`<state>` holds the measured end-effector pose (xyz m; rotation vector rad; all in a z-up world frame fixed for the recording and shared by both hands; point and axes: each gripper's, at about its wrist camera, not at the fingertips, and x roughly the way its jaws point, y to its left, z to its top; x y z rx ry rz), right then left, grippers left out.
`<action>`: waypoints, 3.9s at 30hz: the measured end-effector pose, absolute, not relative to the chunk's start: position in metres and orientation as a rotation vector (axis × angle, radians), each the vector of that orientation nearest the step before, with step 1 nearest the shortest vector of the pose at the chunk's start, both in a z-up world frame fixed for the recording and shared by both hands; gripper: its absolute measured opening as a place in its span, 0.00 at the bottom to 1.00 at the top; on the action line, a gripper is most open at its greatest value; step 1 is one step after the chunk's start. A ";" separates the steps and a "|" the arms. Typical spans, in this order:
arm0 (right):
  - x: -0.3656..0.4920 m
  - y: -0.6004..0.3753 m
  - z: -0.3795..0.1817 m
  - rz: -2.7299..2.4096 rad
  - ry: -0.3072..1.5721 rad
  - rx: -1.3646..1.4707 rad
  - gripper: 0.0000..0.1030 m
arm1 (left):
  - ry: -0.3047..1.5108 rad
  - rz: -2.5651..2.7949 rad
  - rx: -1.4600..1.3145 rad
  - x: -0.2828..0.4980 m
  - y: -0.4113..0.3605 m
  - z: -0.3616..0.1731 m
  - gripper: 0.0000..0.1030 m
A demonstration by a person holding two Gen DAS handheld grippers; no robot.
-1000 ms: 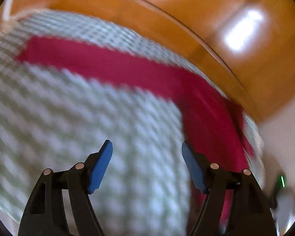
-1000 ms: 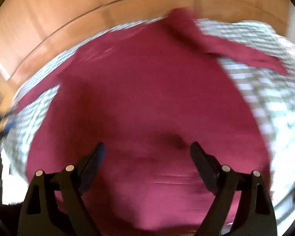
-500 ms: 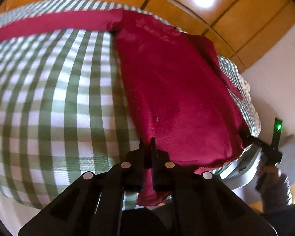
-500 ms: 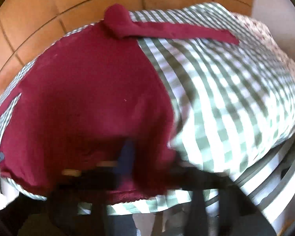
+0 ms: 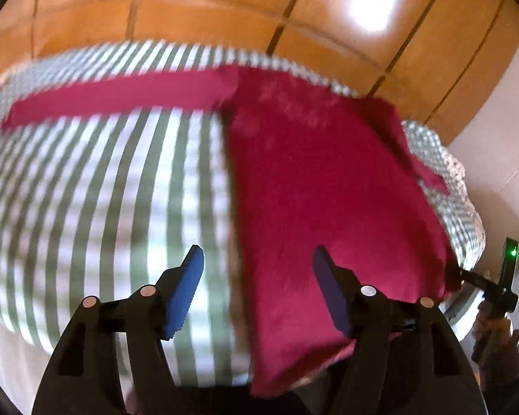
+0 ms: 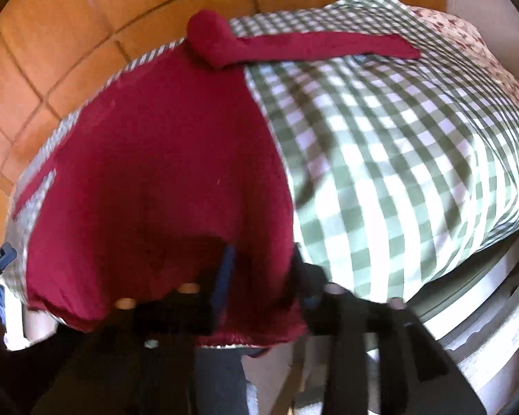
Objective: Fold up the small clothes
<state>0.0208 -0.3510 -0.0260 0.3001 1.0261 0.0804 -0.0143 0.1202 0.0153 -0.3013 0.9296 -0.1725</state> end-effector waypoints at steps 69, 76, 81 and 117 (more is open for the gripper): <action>0.041 -0.344 -0.031 0.259 1.132 0.159 0.08 | 1.024 -0.111 -0.203 0.004 0.097 -0.043 0.10; 0.014 -0.352 -0.021 0.253 1.114 0.152 0.07 | 1.016 -0.105 -0.192 -0.006 0.104 -0.040 0.05; 0.017 -0.371 -0.032 0.225 1.130 0.254 0.25 | 0.941 -0.126 -0.198 -0.014 0.104 -0.021 0.63; 0.283 -0.617 0.018 -0.327 0.775 0.739 0.06 | 1.006 -0.157 -0.130 0.080 0.045 -0.053 0.82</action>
